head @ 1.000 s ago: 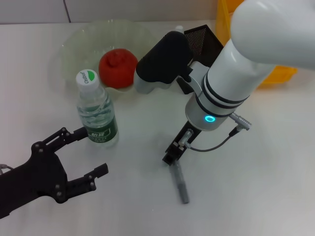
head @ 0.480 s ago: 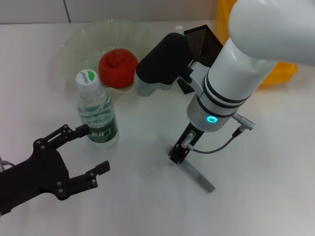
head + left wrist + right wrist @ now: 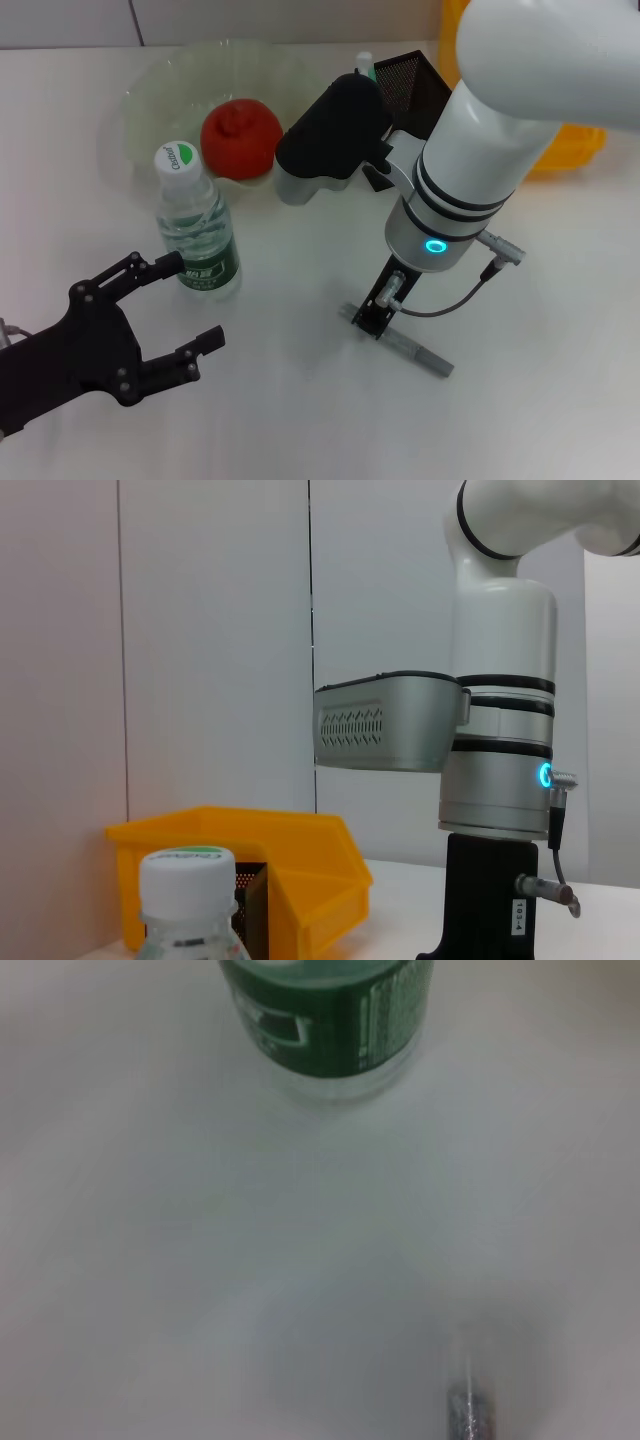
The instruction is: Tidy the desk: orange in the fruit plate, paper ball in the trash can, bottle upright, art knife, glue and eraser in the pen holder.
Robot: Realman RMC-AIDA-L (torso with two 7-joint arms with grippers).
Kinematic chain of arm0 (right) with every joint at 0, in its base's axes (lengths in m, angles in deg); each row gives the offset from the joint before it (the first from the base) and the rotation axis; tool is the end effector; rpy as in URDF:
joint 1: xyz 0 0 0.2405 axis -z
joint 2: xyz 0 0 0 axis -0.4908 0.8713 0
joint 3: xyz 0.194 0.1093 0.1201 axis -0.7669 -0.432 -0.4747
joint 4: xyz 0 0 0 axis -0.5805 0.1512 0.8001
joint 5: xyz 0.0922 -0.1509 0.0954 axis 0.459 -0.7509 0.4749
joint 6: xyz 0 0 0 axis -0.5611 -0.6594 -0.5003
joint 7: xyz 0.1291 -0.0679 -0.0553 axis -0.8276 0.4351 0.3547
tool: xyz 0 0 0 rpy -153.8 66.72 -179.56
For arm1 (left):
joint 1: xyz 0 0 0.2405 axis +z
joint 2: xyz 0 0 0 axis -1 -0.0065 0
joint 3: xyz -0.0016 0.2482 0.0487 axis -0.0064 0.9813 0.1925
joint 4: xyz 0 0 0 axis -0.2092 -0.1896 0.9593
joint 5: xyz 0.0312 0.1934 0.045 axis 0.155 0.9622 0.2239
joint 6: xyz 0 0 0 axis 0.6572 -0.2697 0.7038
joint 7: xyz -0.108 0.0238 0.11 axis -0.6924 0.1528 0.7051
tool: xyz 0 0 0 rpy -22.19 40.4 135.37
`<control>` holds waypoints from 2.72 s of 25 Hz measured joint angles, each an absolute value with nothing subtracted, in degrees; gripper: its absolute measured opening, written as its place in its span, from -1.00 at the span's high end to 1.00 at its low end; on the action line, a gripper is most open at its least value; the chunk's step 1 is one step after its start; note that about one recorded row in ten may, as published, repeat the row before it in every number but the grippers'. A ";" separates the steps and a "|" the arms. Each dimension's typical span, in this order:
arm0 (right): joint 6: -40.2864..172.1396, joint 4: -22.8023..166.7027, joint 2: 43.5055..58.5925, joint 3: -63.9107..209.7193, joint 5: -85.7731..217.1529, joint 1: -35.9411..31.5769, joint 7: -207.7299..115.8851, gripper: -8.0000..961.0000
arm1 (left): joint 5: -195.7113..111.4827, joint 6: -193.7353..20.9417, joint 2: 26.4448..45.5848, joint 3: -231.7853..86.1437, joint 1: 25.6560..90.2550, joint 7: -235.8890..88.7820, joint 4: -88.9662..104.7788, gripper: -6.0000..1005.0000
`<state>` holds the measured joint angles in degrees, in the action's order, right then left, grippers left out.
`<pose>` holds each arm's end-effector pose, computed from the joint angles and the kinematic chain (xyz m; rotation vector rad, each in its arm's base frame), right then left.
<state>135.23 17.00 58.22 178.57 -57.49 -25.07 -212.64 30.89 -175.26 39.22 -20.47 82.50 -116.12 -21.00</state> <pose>0.1223 0.3230 -0.1243 -2.6959 0.7994 -0.8290 -0.2975 0.2101 -0.0144 -2.4911 -0.2502 -0.9448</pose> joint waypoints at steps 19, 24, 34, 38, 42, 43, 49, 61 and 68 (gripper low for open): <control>139.70 4.65 57.80 170.91 -63.40 -18.28 -211.24 0.79 | 30.48 -175.35 39.22 -20.52 82.03 -116.52 -21.49 -0.71; 141.01 4.60 58.16 173.49 -63.08 -18.21 -210.68 0.74 | 30.44 -175.37 39.22 -20.56 81.57 -116.54 -21.51 -0.71; 139.35 7.52 58.22 176.79 -61.53 -18.75 -211.25 0.21 | 30.50 -175.37 39.22 -20.55 81.10 -116.57 -21.23 -0.71; 138.39 8.52 58.22 178.36 -60.94 -18.98 -211.24 0.00 | 30.63 -175.37 39.29 -20.55 81.10 -116.57 -21.11 -0.71; 137.96 10.17 58.22 179.39 -60.34 -19.76 -211.28 0.04 | 30.71 -175.34 39.31 -20.56 81.10 -116.57 -21.08 -0.71; 137.96 10.78 58.22 179.49 -60.12 -20.06 -211.29 0.07 | 30.72 -175.33 39.31 -20.55 81.10 -116.57 -21.09 -0.71; 137.89 11.88 58.22 181.25 -59.53 -21.00 -211.29 0.29 | 30.77 -175.34 39.31 -20.55 81.10 -116.56 -21.08 -0.71; 133.98 -15.30 57.99 160.56 -65.81 -3.64 -206.07 0.70 | 30.80 -175.44 39.39 -20.43 81.10 -116.56 -21.08 -0.72; 103.91 -11.36 57.87 148.76 -30.28 11.55 -164.97 0.70 | 30.90 -175.47 39.48 -20.02 81.06 -116.55 -21.09 -0.72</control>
